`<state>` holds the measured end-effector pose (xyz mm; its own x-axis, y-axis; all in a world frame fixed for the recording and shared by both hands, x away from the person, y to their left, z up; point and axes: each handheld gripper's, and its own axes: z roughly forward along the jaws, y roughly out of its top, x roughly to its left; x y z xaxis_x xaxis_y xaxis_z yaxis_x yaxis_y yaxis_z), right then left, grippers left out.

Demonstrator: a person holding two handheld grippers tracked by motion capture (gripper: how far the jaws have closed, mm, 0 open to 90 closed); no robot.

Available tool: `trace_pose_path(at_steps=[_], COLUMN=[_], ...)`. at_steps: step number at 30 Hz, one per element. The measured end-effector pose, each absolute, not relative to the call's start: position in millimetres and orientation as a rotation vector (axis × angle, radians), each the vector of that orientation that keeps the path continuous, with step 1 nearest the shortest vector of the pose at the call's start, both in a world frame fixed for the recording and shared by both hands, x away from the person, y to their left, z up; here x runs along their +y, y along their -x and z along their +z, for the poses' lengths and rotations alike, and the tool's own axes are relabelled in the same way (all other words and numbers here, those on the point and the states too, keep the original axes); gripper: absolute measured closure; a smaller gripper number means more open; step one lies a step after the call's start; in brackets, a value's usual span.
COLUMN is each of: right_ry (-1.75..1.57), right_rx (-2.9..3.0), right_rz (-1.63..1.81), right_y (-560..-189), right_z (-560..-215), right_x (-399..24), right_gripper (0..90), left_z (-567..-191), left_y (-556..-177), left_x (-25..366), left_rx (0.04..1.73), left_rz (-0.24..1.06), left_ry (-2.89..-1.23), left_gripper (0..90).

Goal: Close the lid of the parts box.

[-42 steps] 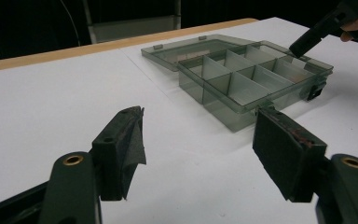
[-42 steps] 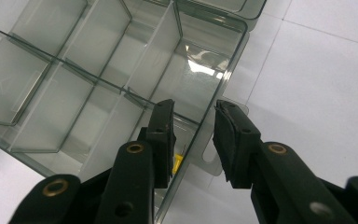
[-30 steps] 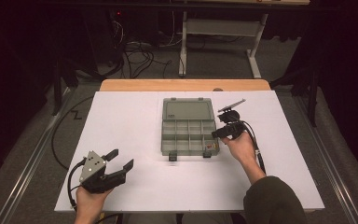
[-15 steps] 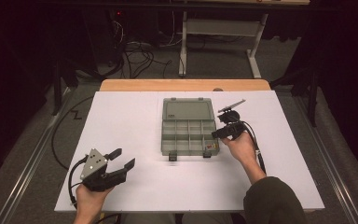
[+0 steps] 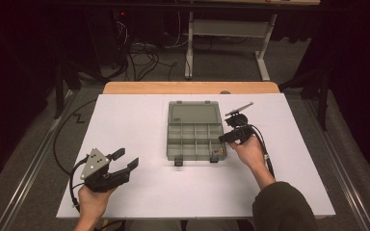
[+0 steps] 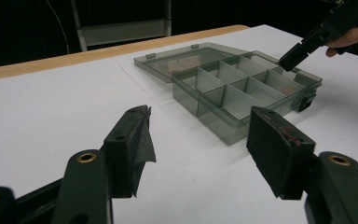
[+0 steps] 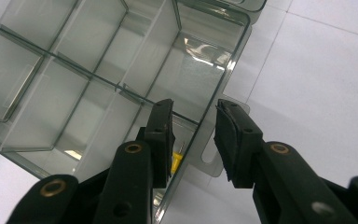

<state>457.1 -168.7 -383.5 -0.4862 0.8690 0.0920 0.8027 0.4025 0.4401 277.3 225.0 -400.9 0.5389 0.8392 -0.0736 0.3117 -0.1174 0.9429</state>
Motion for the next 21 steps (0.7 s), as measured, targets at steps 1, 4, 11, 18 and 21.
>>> trace_pose_path(at_steps=[1, 4, 11, 18, 21], right_ry=[-1.502, -1.5, -1.491, -1.486, -1.482], right_rx=[2.502, 2.502, 2.505, 2.508, 2.509], right_rz=[0.653, 0.654, 0.656, 0.654, 0.652], right_y=[-457, -457, -457, -457, -457], right_z=[-383, -384, -384, -384, -384], right_x=[-169, -169, -169, -169, -169], right_gripper=[68.9, 69.0, 69.0, 69.0, 69.0], left_z=[-401, -401, -399, -397, -396], left_y=[-278, -280, -287, -293, -299], left_x=[224, 222, 219, 212, 209], left_rx=[0.976, 0.975, 0.977, 0.962, 0.965], left_rz=[0.606, 0.606, 0.596, 0.597, 0.591], left_ry=[-1.688, -1.692, -1.686, -1.709, -1.693], left_gripper=[39.3, 39.3, 41.5, 43.4, 43.6])
